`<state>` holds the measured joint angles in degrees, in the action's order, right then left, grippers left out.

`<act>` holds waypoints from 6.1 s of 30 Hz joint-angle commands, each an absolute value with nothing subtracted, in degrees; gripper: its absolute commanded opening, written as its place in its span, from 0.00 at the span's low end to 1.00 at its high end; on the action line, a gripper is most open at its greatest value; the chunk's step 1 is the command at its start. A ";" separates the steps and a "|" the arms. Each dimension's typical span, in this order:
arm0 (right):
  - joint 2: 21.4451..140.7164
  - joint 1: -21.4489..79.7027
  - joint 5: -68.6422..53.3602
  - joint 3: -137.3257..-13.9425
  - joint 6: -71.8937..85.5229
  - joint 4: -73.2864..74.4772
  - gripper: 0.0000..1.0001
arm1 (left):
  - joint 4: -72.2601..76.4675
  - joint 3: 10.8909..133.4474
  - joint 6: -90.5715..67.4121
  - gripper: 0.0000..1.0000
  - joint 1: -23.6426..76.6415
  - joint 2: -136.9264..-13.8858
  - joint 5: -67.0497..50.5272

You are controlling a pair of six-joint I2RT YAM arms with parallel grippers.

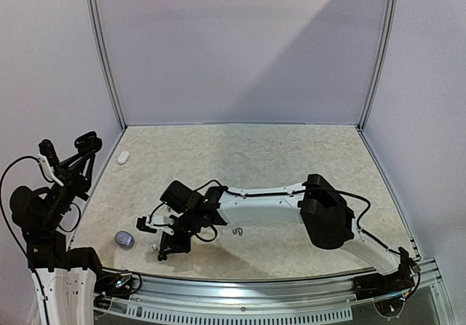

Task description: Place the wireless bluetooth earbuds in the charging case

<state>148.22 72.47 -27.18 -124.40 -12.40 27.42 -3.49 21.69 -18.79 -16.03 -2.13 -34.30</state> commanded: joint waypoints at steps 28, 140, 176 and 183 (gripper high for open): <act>146.40 75.27 -26.29 -122.28 -12.77 29.61 0.18 | -1.01 20.83 -19.69 0.00 -16.00 -0.92 -36.39; 110.90 73.93 -17.17 -119.60 -27.91 14.19 0.00 | -15.15 30.75 11.45 0.00 -13.84 -9.10 -78.99; 127.63 64.07 -28.15 -109.75 -5.65 34.92 0.00 | 1.75 23.00 -36.55 0.00 -1.81 -18.07 -49.40; 134.22 63.51 -34.10 -106.97 -4.13 33.90 0.00 | 0.20 23.32 -36.56 0.00 -0.18 -17.83 -48.72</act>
